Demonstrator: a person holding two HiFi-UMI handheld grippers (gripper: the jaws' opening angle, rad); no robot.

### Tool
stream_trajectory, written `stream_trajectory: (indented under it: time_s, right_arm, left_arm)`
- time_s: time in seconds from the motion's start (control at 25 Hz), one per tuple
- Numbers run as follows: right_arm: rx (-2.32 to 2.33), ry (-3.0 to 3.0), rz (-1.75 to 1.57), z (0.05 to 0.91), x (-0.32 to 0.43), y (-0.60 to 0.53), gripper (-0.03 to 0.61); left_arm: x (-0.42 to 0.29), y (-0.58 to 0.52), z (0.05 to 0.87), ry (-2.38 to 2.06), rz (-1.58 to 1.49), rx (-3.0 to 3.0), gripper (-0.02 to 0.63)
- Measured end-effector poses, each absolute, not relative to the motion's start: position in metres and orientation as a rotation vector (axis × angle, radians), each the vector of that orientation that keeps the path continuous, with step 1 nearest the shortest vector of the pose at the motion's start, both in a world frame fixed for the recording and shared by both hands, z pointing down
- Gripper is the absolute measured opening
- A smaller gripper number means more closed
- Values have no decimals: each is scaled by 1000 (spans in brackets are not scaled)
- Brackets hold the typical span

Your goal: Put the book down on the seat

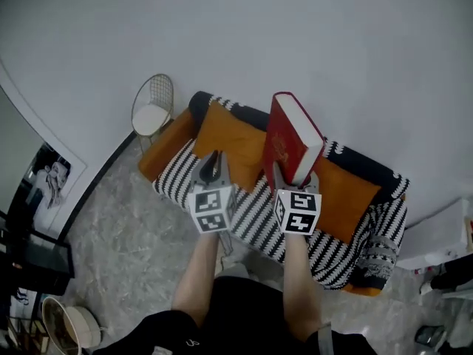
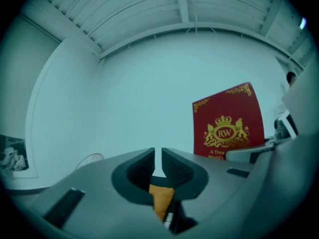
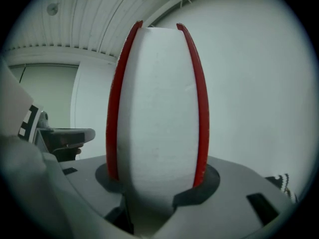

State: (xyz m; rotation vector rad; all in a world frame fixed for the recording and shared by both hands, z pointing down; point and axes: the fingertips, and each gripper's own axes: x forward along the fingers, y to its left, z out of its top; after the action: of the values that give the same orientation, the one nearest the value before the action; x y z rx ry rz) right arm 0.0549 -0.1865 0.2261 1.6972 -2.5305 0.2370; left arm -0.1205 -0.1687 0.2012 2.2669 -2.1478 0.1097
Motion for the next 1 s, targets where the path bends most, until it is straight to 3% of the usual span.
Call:
stream_trajectory:
  time_s: [0.28, 1.0]
  right_arm:
    - [1691, -2563, 313, 236, 67, -191, 235]
    - [1283, -2525, 692, 354, -4, -169, 233]
  left_arm:
    - [-74, -178, 216, -2032, 264, 2381, 49]
    - [-125, -172, 340, -1873, 396, 2160, 49]
